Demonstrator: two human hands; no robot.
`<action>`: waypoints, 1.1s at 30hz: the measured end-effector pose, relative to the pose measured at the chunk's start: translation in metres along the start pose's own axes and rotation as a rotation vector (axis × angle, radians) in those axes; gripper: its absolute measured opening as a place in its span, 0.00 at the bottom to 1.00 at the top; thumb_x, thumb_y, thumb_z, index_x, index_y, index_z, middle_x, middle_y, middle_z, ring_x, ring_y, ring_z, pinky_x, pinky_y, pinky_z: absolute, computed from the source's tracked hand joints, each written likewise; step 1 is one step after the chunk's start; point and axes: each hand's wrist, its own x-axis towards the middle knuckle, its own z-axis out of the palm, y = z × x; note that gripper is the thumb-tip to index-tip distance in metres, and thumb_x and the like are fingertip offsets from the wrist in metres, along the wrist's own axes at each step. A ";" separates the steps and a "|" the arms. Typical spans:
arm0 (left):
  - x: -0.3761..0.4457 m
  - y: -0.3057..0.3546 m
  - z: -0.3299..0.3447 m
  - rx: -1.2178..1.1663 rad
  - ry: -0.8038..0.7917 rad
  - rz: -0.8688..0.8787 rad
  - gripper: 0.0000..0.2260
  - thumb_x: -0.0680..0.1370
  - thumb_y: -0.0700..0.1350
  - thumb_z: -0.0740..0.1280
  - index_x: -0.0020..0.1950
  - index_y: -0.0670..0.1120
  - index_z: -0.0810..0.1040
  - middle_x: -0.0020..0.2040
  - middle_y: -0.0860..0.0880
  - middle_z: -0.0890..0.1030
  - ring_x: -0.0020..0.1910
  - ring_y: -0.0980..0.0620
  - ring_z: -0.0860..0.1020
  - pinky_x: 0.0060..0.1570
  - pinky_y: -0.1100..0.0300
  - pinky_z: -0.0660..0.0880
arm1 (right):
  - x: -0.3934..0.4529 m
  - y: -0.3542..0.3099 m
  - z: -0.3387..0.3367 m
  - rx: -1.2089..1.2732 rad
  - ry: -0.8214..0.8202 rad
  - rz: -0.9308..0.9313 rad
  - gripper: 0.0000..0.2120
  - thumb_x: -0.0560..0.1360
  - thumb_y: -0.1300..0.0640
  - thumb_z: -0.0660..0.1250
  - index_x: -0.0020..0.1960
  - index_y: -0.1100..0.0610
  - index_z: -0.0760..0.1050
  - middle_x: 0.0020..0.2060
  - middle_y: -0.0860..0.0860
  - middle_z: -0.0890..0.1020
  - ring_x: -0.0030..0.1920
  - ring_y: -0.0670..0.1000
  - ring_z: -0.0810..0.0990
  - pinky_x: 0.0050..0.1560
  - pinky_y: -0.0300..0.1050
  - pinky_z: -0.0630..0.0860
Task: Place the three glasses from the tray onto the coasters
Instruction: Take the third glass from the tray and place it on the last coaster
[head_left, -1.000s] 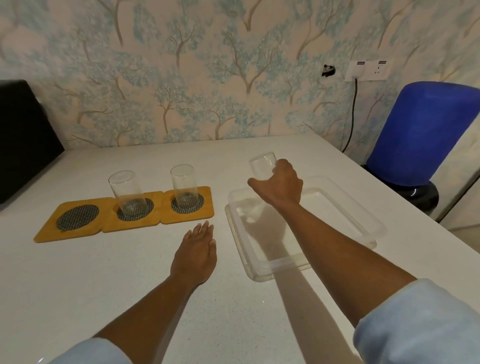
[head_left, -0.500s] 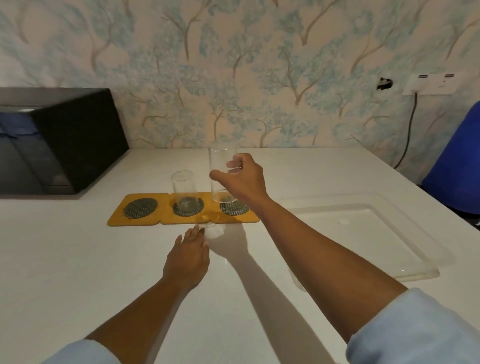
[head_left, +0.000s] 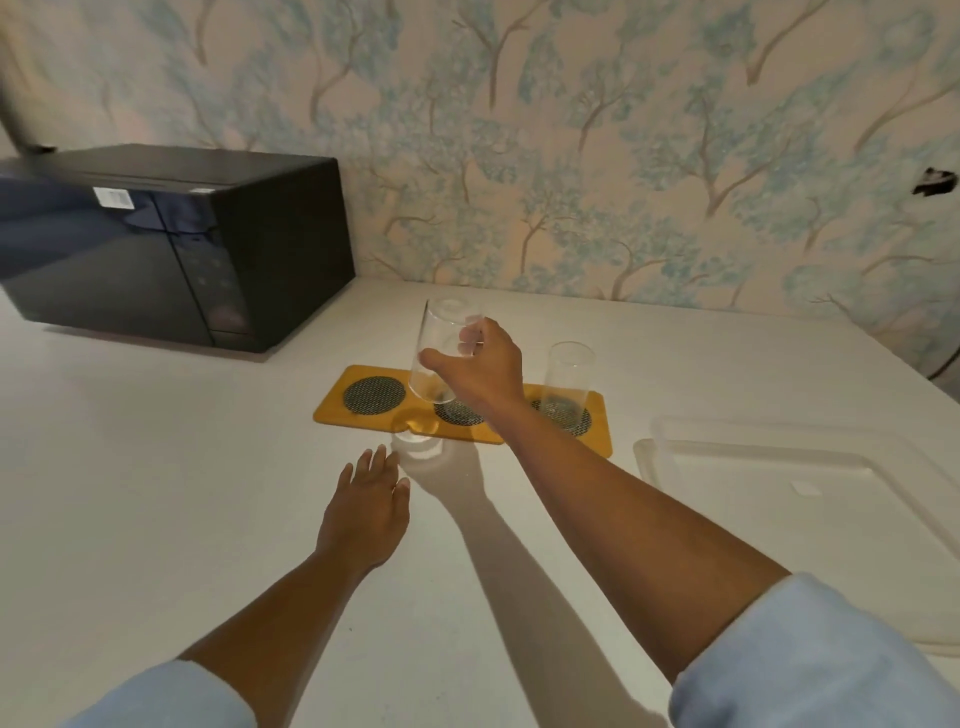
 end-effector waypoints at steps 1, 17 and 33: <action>0.000 -0.002 0.000 0.016 0.001 0.002 0.25 0.83 0.53 0.46 0.78 0.46 0.55 0.79 0.47 0.57 0.78 0.46 0.53 0.75 0.50 0.47 | 0.002 0.000 0.006 -0.012 0.000 -0.008 0.24 0.58 0.43 0.76 0.46 0.54 0.71 0.47 0.50 0.78 0.48 0.50 0.77 0.45 0.50 0.78; 0.002 -0.004 0.006 0.025 0.032 -0.005 0.27 0.81 0.55 0.40 0.78 0.46 0.52 0.79 0.48 0.56 0.78 0.47 0.52 0.76 0.47 0.50 | 0.031 0.016 0.093 -0.058 -0.095 0.015 0.27 0.60 0.42 0.76 0.54 0.50 0.72 0.54 0.47 0.78 0.51 0.49 0.77 0.45 0.43 0.75; 0.005 -0.008 0.010 0.045 -0.006 -0.023 0.28 0.80 0.58 0.38 0.79 0.49 0.46 0.80 0.49 0.54 0.78 0.46 0.52 0.76 0.45 0.49 | 0.058 0.036 0.144 -0.162 -0.194 0.057 0.33 0.65 0.47 0.76 0.65 0.57 0.71 0.61 0.53 0.77 0.60 0.55 0.76 0.57 0.51 0.78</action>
